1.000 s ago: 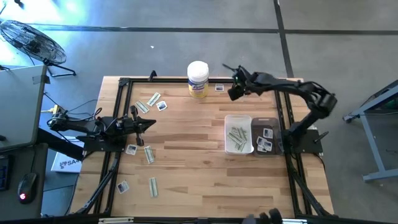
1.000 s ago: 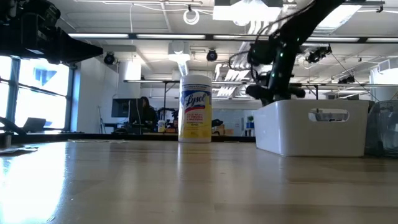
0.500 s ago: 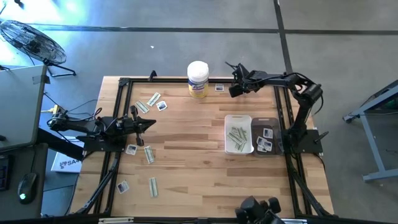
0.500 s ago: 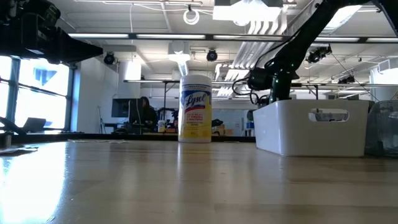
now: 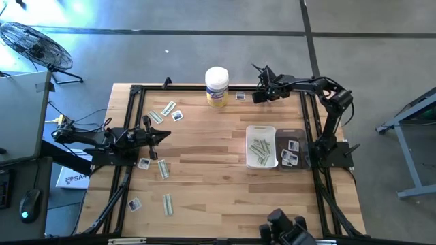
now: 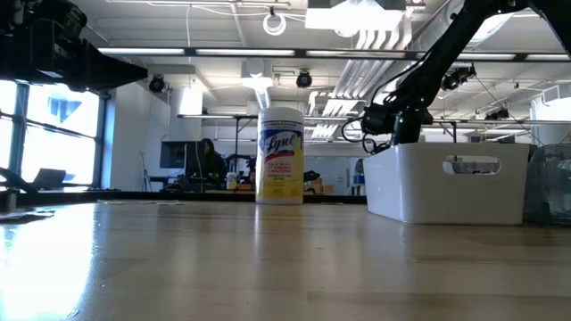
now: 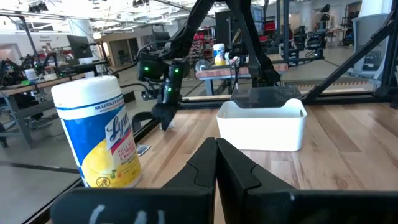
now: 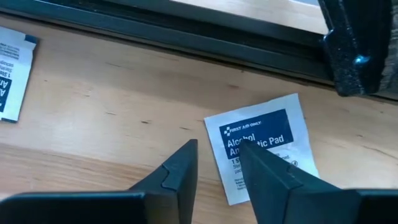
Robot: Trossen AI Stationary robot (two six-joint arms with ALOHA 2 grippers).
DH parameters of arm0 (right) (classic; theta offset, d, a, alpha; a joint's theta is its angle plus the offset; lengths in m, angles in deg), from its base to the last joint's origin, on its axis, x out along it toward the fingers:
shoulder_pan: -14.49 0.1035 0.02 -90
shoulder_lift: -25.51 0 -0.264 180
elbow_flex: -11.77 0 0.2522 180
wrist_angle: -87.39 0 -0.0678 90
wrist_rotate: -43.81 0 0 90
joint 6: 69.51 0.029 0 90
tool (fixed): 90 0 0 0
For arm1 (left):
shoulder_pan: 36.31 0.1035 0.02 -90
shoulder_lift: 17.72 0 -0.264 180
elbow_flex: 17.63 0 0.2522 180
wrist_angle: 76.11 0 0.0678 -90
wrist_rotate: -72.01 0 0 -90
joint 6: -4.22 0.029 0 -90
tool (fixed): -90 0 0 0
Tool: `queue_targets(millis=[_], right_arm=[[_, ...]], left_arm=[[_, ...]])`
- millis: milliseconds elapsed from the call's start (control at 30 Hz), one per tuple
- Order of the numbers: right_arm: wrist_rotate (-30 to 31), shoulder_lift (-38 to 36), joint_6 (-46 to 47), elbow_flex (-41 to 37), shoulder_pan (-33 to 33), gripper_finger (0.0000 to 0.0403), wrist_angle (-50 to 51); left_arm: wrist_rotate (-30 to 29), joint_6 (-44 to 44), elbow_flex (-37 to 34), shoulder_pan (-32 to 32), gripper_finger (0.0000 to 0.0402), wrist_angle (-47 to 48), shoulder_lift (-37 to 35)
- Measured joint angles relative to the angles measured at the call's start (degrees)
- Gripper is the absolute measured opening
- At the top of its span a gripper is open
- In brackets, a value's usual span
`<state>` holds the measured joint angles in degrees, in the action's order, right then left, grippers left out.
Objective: Pick & Place First Aid Supplies
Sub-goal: Put the blue alcohol pad into the black bin
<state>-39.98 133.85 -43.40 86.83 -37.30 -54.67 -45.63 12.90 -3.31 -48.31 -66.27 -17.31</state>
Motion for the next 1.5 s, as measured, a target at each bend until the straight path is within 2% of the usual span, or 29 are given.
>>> queue_targets(millis=[600,967,1200,1500], right_arm=[[0.73,-0.32,-1.73,-0.17,0.15,0.001,2.56],[0.12,-7.98,-3.47,-0.48,2.71,0.0001,11.3],[3.5,-16.96,-3.46,-0.46,9.89,0.0001,19.51],[4.51,-33.33,6.42,-0.39,26.64,0.0002,34.97]], left_arm=[[0.0,0.01,0.0,0.0,0.0001,0.0,-0.02],[0.0,0.01,0.0,-0.01,0.0001,0.0,0.0],[0.02,0.01,0.0,-0.01,0.0001,0.0,-0.02],[0.0,0.0,-0.01,0.01,0.0001,0.0,0.0]])
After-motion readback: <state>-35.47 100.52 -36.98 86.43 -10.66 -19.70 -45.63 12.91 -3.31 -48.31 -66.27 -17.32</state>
